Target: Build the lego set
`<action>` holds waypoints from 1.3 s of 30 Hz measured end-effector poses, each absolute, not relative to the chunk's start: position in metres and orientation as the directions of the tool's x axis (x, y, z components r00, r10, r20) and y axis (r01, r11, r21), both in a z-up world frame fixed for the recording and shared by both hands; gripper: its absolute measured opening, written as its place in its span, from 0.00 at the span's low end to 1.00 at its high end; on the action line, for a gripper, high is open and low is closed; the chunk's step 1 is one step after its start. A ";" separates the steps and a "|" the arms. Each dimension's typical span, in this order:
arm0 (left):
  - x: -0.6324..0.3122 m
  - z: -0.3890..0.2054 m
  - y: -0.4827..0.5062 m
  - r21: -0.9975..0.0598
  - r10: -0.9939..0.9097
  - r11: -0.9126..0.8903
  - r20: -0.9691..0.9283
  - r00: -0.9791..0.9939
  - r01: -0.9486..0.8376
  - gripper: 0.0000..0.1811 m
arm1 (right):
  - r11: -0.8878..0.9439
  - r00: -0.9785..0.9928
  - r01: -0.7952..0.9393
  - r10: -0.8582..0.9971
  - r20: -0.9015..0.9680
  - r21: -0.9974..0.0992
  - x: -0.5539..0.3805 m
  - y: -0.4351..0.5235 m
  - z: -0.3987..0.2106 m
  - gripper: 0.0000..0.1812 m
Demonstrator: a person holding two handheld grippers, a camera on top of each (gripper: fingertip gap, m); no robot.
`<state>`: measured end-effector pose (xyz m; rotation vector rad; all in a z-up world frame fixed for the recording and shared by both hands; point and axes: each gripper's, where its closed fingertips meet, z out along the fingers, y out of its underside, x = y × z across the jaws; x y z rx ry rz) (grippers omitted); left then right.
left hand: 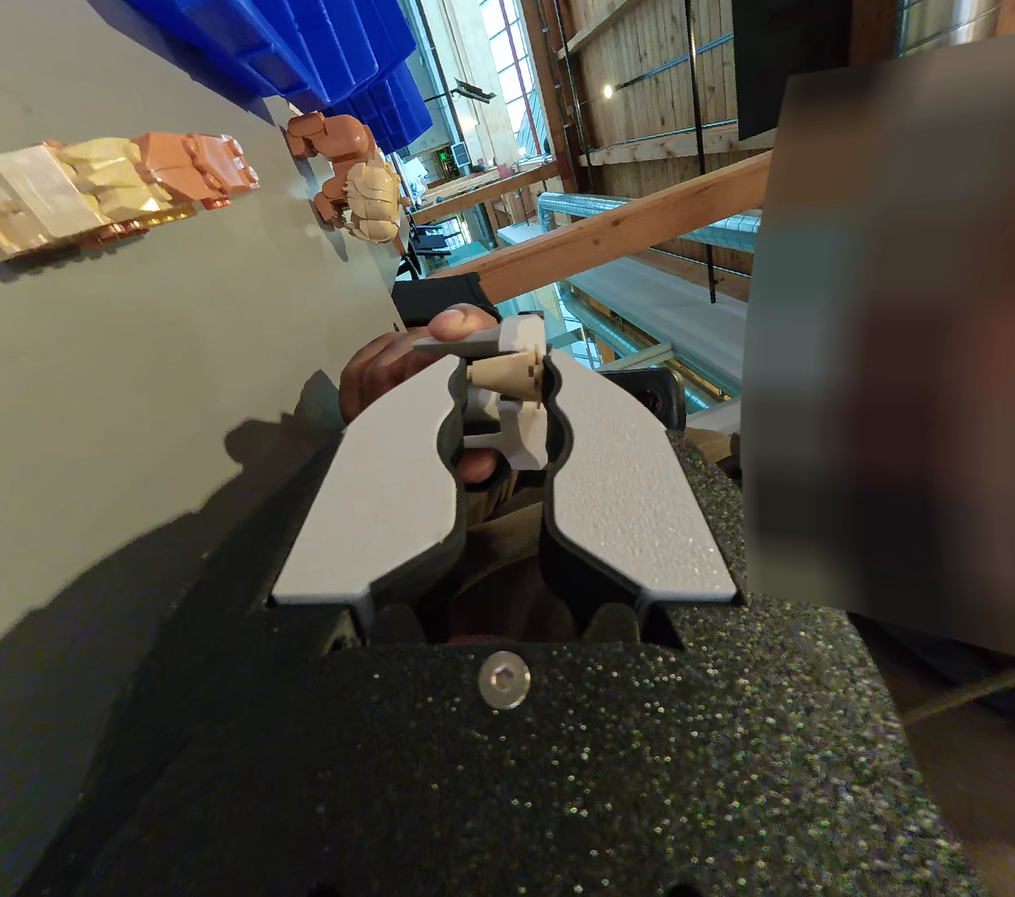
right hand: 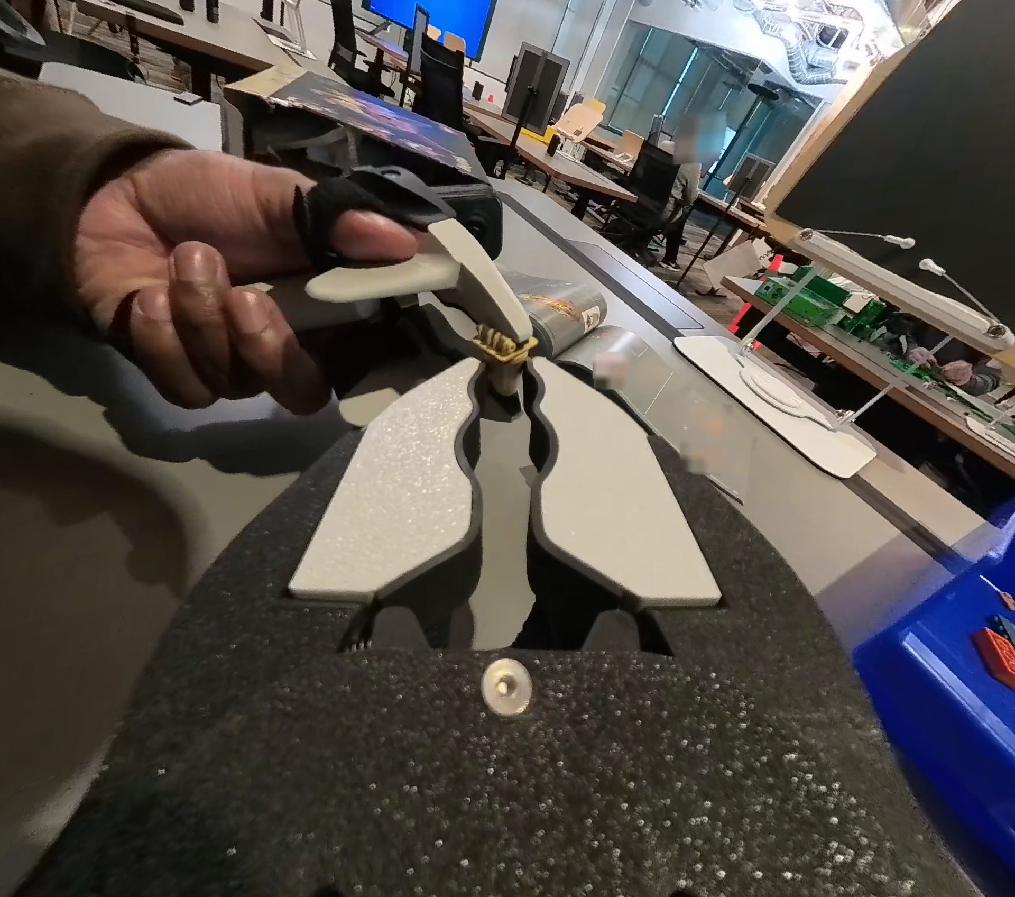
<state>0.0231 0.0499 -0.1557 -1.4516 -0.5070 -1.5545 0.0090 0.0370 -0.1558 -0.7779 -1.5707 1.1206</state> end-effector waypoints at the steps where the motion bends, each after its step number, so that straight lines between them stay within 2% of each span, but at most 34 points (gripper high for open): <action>1: 0.023 -0.155 0.050 -0.290 -0.346 -0.490 0.930 0.122 0.822 0.14 | 0.360 -0.279 -0.055 0.890 0.360 -0.931 0.009 0.037 -0.155 0.07; 18: 0.025 -0.149 0.048 -0.516 -0.425 -0.395 0.836 0.346 0.760 0.13 | 0.334 -0.282 -0.089 0.895 0.345 -0.938 0.012 0.034 -0.149 0.07; 22: 0.025 -0.147 0.047 -0.611 -0.440 -0.353 0.776 0.451 0.708 0.13 | 0.300 -0.288 -0.088 0.905 0.312 -0.950 0.012 0.034 -0.148 0.07; 26: 0.019 -0.140 0.045 -0.788 -0.460 -0.241 0.607 0.648 0.566 0.13 | 0.224 -0.317 -0.097 0.917 0.244 -0.970 0.015 0.035 -0.145 0.07; 30: 0.013 -0.129 0.037 -0.945 -0.467 -0.071 0.315 0.826 0.321 0.14 | 0.129 -0.379 -0.107 0.911 0.160 -0.986 0.019 0.034 -0.140 0.10; 34: 0.014 -0.128 0.030 -0.994 -0.455 0.038 0.076 0.887 0.105 0.14 | 0.110 -0.423 -0.116 0.894 0.149 -0.987 0.021 0.028 -0.139 0.10; 39: 0.021 -0.132 0.026 -0.996 -0.461 0.072 -0.078 0.884 -0.051 0.14 | 0.129 -0.446 -0.137 0.877 0.177 -0.982 0.024 0.021 -0.138 0.09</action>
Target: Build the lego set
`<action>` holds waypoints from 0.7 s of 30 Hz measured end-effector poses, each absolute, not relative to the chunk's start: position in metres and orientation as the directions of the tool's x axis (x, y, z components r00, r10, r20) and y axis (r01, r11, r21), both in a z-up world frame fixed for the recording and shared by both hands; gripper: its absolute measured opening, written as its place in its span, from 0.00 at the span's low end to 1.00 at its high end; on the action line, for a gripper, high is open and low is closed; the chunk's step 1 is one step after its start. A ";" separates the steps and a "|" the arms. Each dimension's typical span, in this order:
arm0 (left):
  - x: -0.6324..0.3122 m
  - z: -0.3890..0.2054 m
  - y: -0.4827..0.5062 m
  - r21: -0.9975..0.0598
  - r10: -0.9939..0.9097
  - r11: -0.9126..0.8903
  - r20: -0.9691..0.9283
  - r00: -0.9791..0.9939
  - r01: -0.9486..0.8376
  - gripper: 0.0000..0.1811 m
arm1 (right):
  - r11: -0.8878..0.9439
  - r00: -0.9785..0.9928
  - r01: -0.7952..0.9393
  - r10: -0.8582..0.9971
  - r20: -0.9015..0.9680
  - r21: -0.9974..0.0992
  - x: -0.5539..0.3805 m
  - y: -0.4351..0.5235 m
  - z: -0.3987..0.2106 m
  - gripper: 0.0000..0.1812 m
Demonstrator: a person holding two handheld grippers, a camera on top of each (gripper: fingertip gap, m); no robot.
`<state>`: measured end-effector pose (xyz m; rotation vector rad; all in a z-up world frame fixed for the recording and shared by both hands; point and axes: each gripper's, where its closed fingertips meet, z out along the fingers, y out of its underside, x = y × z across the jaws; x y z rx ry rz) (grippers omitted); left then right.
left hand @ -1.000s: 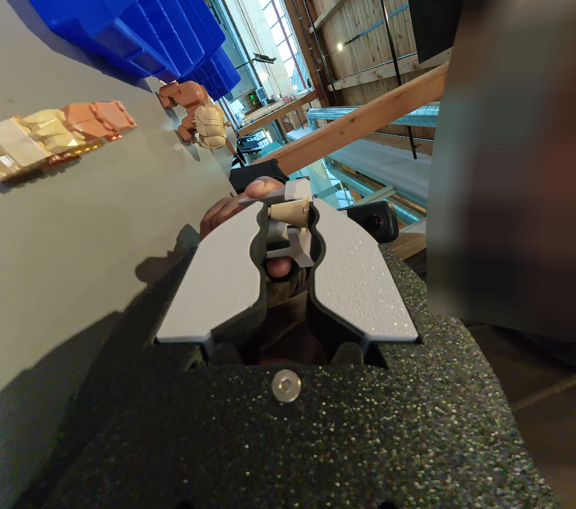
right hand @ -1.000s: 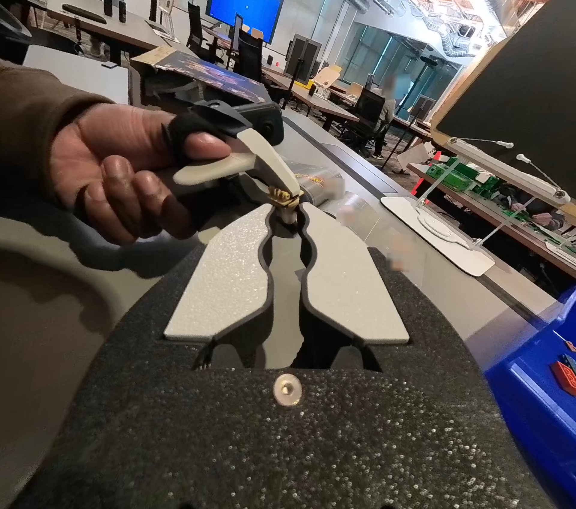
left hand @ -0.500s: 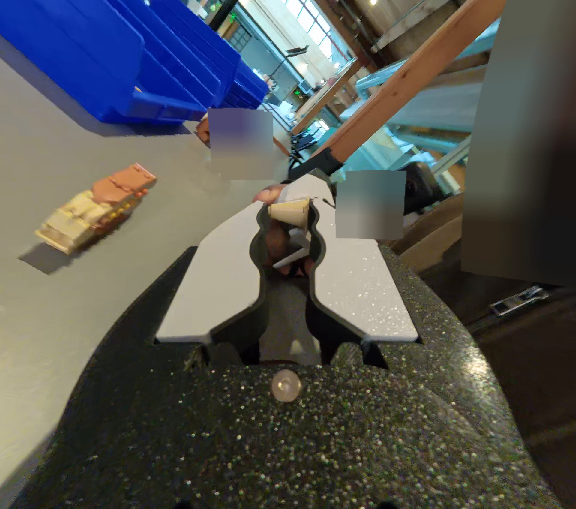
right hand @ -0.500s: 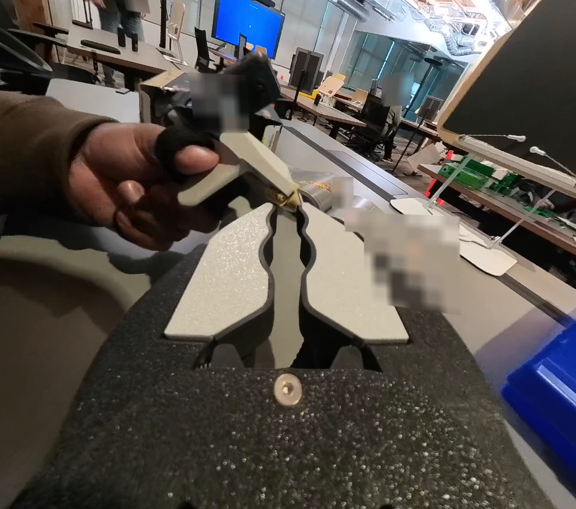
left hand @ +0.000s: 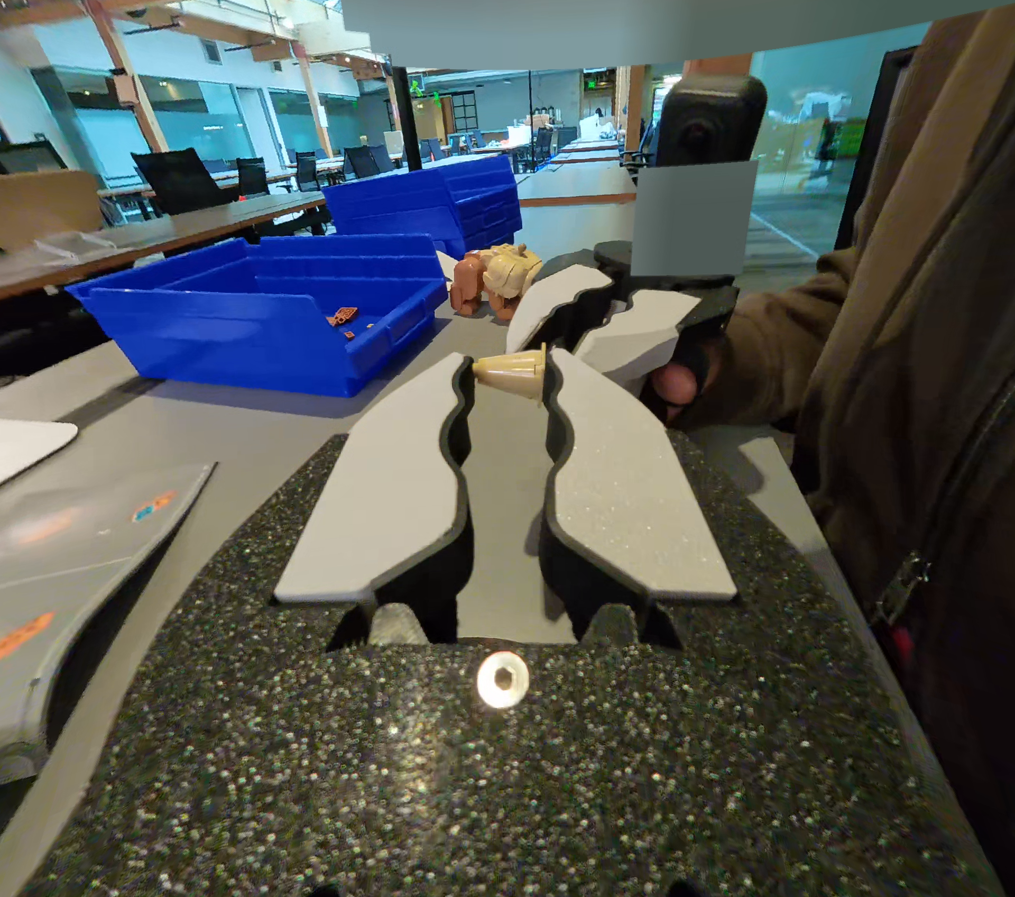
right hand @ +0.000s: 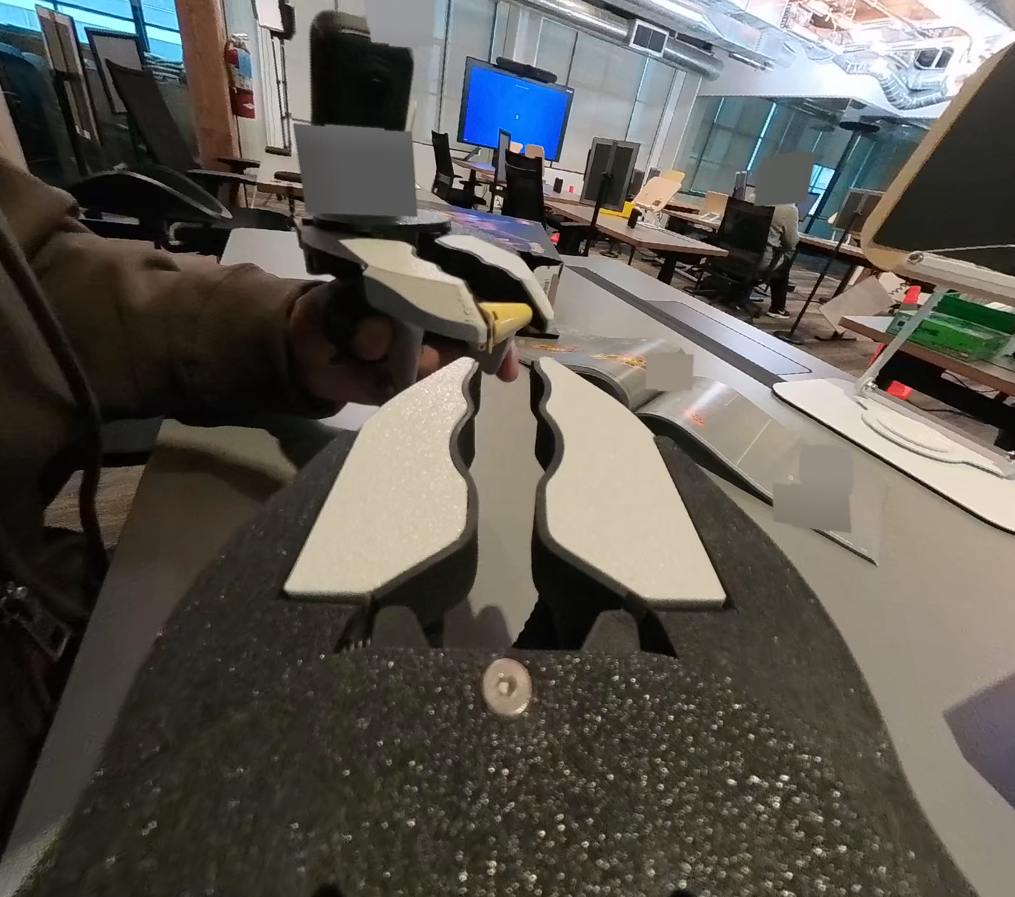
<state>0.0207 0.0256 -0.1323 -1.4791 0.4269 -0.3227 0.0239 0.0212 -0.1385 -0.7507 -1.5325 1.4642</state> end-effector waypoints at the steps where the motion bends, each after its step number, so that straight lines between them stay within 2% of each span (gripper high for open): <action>1: 0.021 -0.132 0.025 -0.994 -0.458 0.081 -0.101 0.883 -0.071 0.14 | 0.128 -0.447 -0.139 0.877 0.178 -0.982 0.024 0.021 -0.138 0.09; 11: 0.024 -0.132 0.020 -0.981 -0.441 0.121 -0.192 0.877 -0.154 0.14 | 0.123 -0.452 -0.146 0.874 0.177 -0.982 0.025 0.020 -0.137 0.09; 21: 0.029 -0.131 0.016 -0.993 -0.577 0.114 -0.032 0.816 0.042 0.14 | 0.085 -0.495 -0.136 0.857 0.142 -0.987 0.028 0.016 -0.137 0.11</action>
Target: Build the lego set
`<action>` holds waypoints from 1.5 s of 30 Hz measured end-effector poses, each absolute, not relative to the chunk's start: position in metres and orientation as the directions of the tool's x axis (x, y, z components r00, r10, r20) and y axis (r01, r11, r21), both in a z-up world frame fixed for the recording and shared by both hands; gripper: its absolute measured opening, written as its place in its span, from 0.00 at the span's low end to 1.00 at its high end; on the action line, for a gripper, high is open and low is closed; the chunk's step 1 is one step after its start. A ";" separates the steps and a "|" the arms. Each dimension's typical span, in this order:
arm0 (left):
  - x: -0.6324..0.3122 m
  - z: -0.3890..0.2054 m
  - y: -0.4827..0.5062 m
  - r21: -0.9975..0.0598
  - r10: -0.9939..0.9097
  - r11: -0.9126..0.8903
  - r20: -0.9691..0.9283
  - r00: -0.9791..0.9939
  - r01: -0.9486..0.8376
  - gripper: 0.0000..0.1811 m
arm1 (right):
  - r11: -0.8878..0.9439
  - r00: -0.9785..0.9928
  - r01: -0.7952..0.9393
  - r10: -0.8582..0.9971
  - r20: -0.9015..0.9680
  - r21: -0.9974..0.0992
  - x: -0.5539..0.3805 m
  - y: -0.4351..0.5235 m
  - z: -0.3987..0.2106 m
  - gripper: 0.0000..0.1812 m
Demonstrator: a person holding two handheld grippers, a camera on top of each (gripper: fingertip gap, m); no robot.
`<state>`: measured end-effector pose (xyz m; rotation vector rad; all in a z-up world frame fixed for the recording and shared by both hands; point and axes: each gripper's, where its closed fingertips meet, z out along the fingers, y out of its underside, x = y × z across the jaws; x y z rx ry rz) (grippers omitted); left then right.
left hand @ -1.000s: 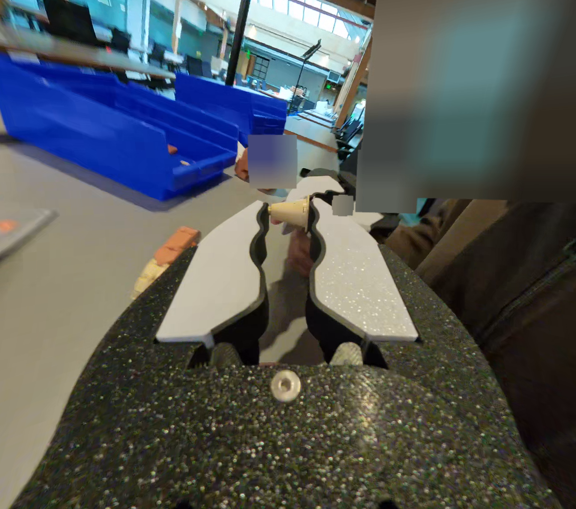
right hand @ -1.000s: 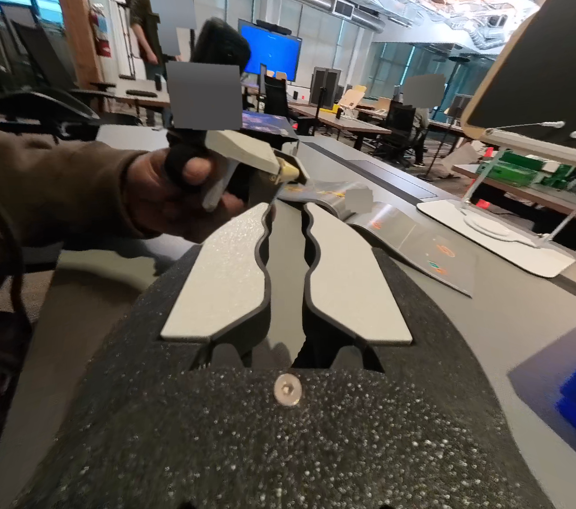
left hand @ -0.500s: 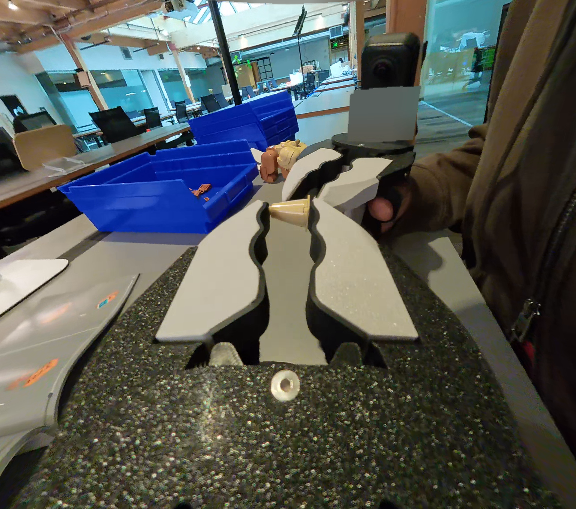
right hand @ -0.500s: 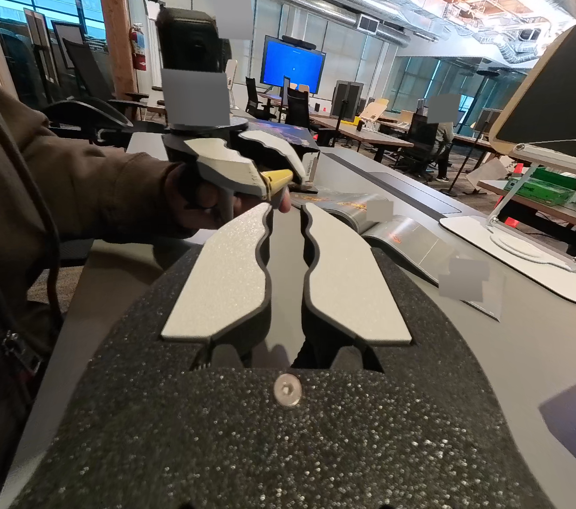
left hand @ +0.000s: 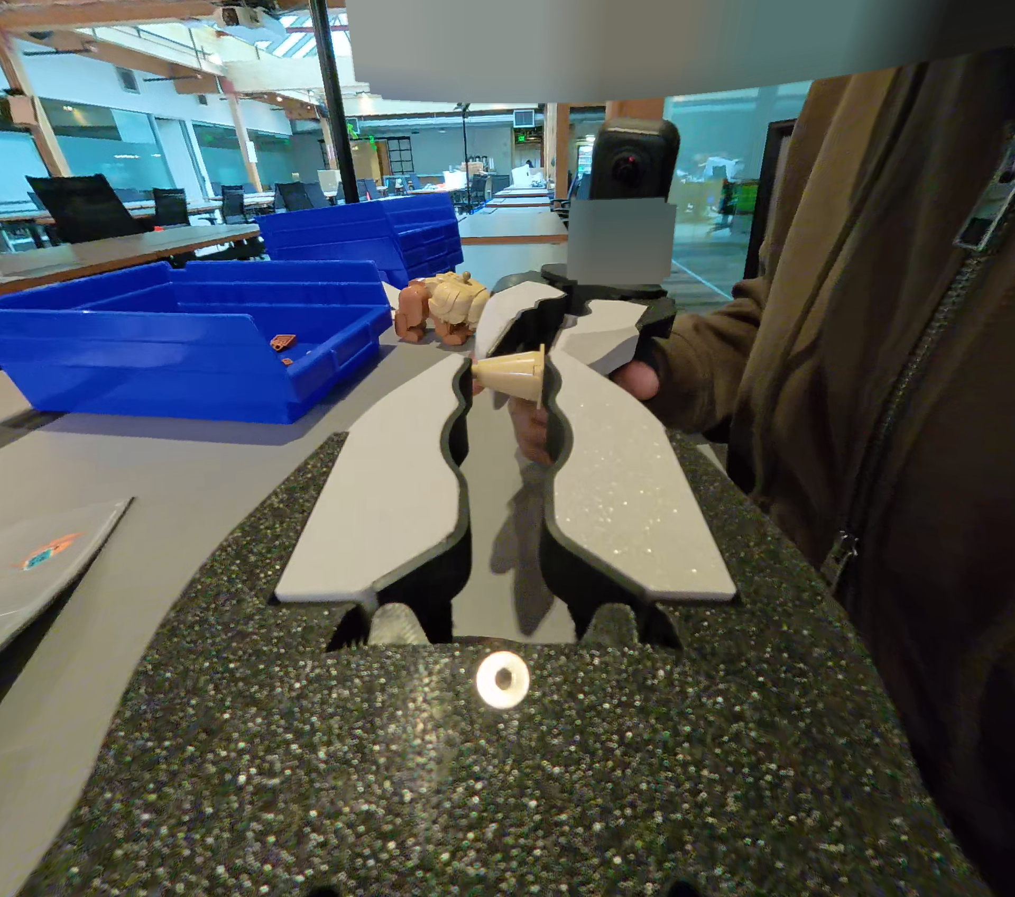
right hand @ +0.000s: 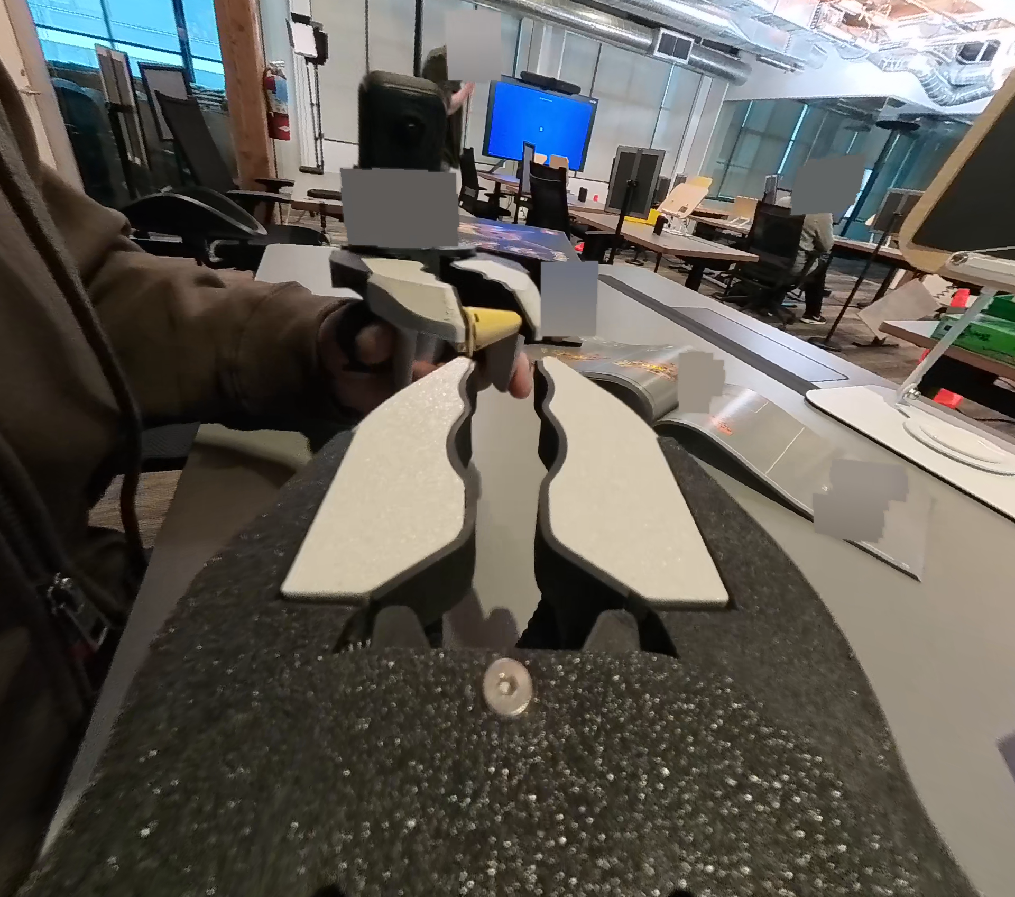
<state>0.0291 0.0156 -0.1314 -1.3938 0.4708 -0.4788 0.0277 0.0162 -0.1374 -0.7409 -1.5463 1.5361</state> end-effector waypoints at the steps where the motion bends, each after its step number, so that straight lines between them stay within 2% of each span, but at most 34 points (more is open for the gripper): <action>1: 0.030 -0.132 0.015 -0.992 -0.573 0.124 -0.056 0.818 0.018 0.14 | 0.074 -0.504 -0.131 0.854 0.130 -0.989 0.028 0.016 -0.137 0.11; 8: 0.034 -0.140 0.014 -0.974 -0.538 0.155 -0.222 0.813 -0.163 0.14 | -0.086 -0.615 -0.052 0.787 -0.036 -0.995 0.033 0.013 -0.134 0.14; 16: 0.030 -0.132 0.011 -0.978 -0.546 0.192 -0.174 0.820 -0.080 0.14 | -0.225 -0.698 0.144 0.667 -0.260 -0.964 0.032 0.005 -0.144 0.15; 23: 0.035 -0.140 0.011 -0.969 -0.547 0.181 -0.242 0.801 -0.170 0.14 | -0.375 -0.734 0.318 0.484 -0.477 -0.871 0.035 0.001 -0.141 0.16; 26: 0.037 -0.147 0.012 -0.954 -0.543 0.169 -0.300 0.784 -0.248 0.14 | -0.395 -0.734 0.379 0.422 -0.532 -0.837 0.035 -0.003 -0.141 0.14; 32: 0.037 -0.148 0.011 -0.938 -0.538 0.174 -0.345 0.769 -0.299 0.13 | -0.404 -0.689 0.460 0.400 -0.605 -0.791 0.027 -0.005 -0.150 0.13; 38: 0.042 -0.154 0.010 -0.912 -0.550 0.172 -0.403 0.732 -0.372 0.13 | -0.426 -0.690 0.529 0.287 -0.664 -0.734 0.031 -0.011 -0.147 0.13; 45: 0.042 -0.154 0.008 -0.906 -0.561 0.177 -0.415 0.716 -0.385 0.13 | -0.453 -0.645 0.583 0.247 -0.723 -0.675 0.027 -0.011 -0.150 0.07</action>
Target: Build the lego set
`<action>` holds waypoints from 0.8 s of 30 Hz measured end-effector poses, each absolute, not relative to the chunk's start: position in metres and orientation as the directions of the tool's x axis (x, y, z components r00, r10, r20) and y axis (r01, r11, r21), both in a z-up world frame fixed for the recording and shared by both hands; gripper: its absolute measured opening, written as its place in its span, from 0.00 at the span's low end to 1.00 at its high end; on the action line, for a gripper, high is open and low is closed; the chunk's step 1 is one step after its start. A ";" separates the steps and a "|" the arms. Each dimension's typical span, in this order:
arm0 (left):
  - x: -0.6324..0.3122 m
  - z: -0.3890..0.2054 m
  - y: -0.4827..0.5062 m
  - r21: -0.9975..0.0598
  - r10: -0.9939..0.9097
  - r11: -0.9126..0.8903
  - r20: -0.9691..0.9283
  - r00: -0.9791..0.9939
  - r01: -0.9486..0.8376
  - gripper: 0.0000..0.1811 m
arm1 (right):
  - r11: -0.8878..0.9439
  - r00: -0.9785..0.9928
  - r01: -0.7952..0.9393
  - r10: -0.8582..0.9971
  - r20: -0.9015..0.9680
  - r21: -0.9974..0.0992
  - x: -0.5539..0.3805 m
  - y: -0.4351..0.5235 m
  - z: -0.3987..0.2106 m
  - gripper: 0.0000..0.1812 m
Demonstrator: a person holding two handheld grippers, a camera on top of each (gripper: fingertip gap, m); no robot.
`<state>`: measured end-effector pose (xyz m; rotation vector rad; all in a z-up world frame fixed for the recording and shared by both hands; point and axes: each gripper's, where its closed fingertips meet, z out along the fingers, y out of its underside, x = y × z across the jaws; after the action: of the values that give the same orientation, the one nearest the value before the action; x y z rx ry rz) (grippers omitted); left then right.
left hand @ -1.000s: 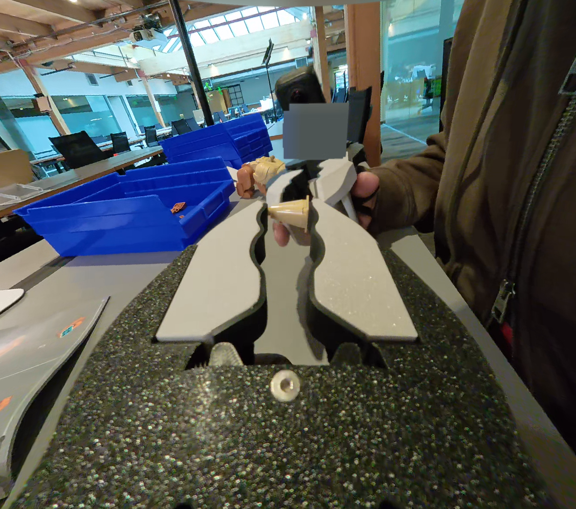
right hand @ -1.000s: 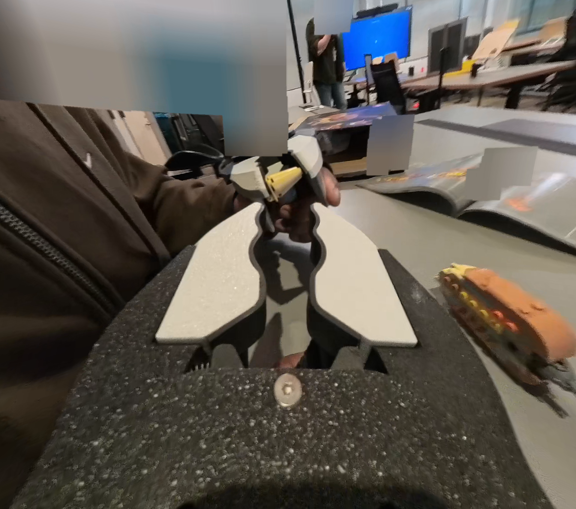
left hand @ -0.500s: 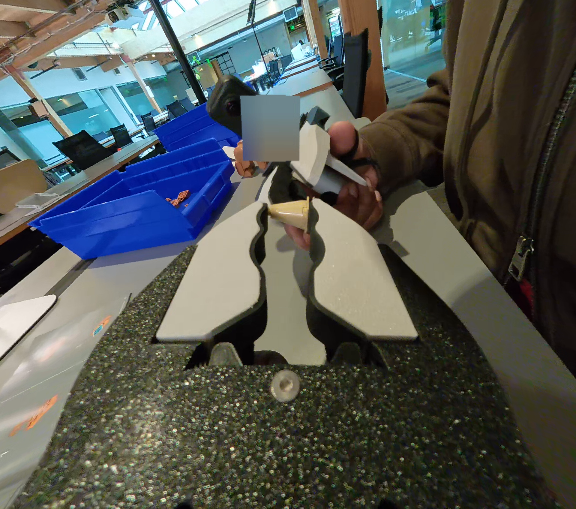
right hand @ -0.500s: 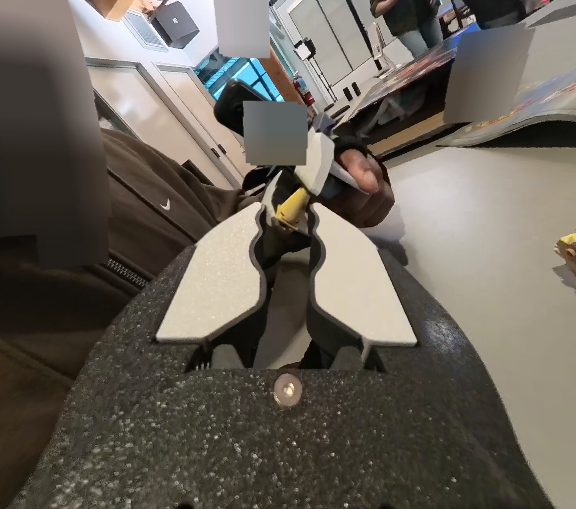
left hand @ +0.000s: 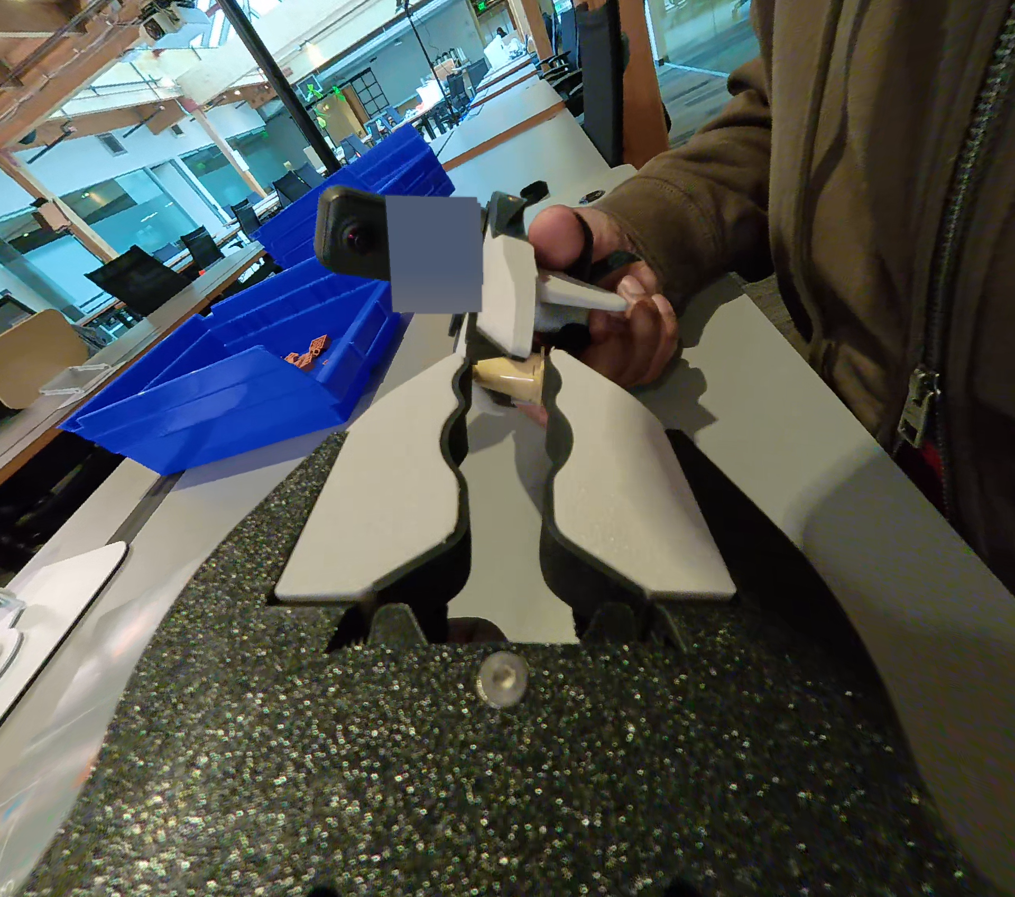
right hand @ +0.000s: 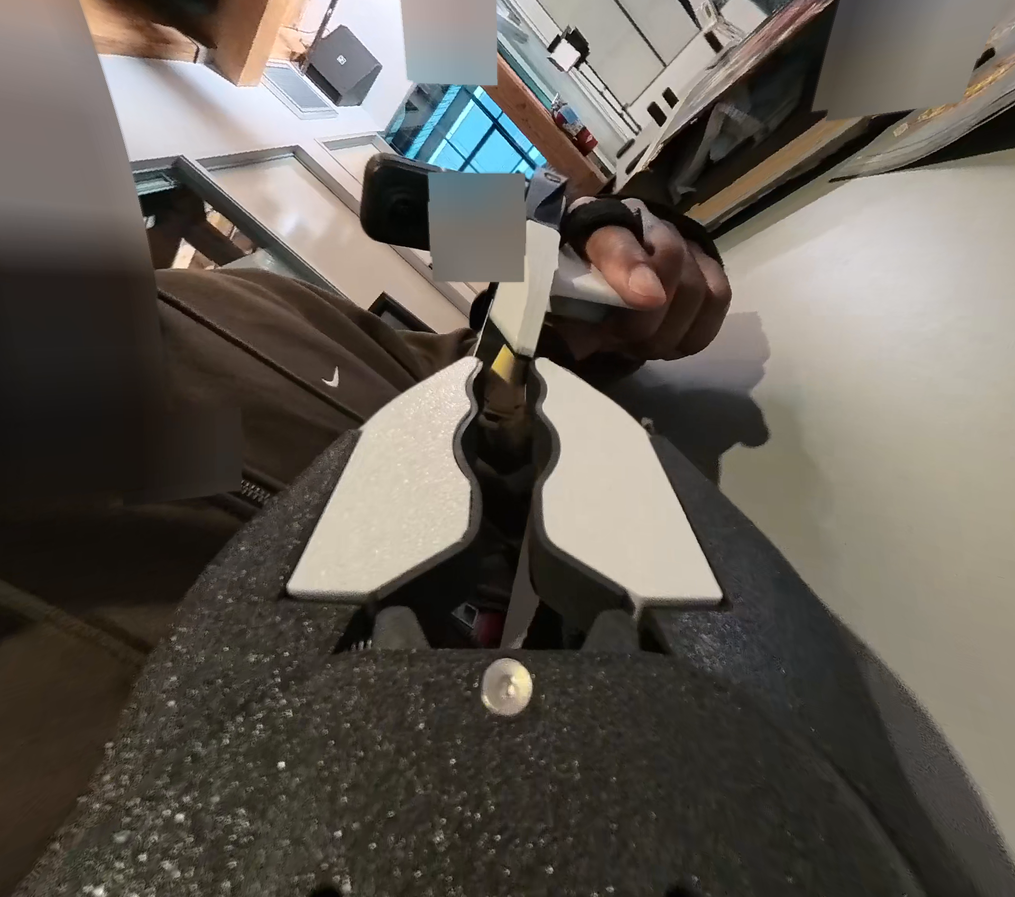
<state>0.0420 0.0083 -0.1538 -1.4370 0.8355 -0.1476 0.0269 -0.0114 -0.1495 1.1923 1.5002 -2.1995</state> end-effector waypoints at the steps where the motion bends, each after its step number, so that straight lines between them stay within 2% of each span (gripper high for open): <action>1: 0.041 -0.154 0.009 -0.907 -0.559 0.176 -0.412 0.720 -0.383 0.13 | -0.460 -0.639 0.586 0.243 -0.729 -0.667 0.026 -0.011 -0.150 0.07; 9: 0.035 -0.148 0.010 -0.924 -0.531 0.183 -0.380 0.757 -0.336 0.19 | -0.549 -0.578 0.632 0.138 -0.805 -0.547 0.022 -0.007 -0.146 0.07; 16: 0.028 -0.147 0.014 -0.930 -0.493 0.165 -0.367 0.789 -0.329 0.21 | -0.657 -0.493 0.653 0.007 -0.870 -0.376 0.013 -0.005 -0.144 0.07; 24: 0.026 -0.148 0.016 -0.944 -0.498 0.120 -0.324 0.804 -0.307 0.16 | -0.709 -0.487 0.614 0.007 -0.873 -0.348 0.010 0.001 -0.143 0.07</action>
<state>0.0257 0.0156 -0.1477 -1.4790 0.6839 -0.1571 0.0095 0.0015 -0.1426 1.3184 0.9294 -2.2376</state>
